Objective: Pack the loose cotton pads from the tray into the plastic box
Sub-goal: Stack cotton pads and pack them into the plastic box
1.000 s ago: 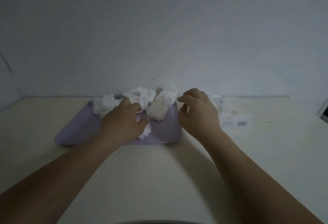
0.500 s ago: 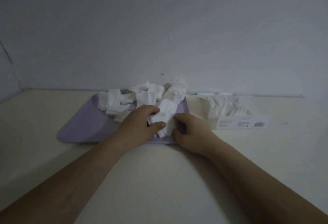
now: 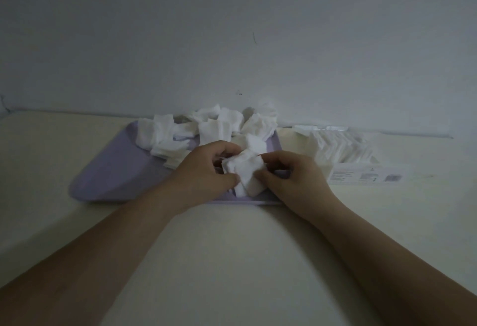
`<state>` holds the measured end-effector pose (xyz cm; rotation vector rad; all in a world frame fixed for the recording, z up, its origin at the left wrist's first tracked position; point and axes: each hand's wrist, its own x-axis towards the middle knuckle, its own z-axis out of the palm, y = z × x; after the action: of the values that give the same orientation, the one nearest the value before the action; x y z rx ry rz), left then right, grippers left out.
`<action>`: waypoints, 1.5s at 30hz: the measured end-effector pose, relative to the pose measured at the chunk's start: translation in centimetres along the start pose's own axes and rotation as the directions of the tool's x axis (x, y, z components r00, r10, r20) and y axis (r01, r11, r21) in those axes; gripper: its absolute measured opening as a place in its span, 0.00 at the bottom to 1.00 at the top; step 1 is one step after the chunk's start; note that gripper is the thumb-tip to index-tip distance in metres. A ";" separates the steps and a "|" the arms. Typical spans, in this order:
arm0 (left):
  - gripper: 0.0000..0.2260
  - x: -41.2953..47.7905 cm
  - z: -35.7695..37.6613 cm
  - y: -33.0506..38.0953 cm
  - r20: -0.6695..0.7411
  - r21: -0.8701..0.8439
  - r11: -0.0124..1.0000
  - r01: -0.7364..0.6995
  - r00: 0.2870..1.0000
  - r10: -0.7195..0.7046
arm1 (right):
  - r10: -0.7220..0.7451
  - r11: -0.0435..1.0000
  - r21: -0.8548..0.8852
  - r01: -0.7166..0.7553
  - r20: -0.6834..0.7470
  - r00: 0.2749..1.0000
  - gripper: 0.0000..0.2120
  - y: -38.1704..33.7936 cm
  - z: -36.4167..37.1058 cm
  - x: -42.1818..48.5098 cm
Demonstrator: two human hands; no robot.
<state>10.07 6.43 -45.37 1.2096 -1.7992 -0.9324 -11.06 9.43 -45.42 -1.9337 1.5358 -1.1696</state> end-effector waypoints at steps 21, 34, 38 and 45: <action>0.22 0.1 1.0 -0.8 -0.200 0.204 0.968 -0.149 0.961 0.190 | 0.040 0.988 0.153 -0.035 -0.030 0.999 0.07 -0.5 0.0 -0.3; 0.12 0.1 1.1 -0.8 -0.181 0.324 0.929 -0.179 0.952 0.247 | 0.046 0.995 0.086 -0.043 -0.033 0.998 0.10 -0.3 0.0 -0.3; 0.08 -0.3 1.2 -0.3 -0.177 0.246 0.953 -0.178 0.958 0.225 | 0.052 0.995 0.085 -0.048 -0.044 0.998 0.08 -0.4 -0.1 -0.3; 0.05 -0.1 0.3 1.5 -0.180 -0.135 0.980 -0.146 0.976 0.121 | 0.057 0.954 0.297 -0.046 -0.028 0.998 0.17 -0.8 -0.4 -0.2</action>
<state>9.20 6.98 -44.19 1.0302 -1.6244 -0.8426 -10.92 9.95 -44.65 -1.6744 1.3310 -1.3338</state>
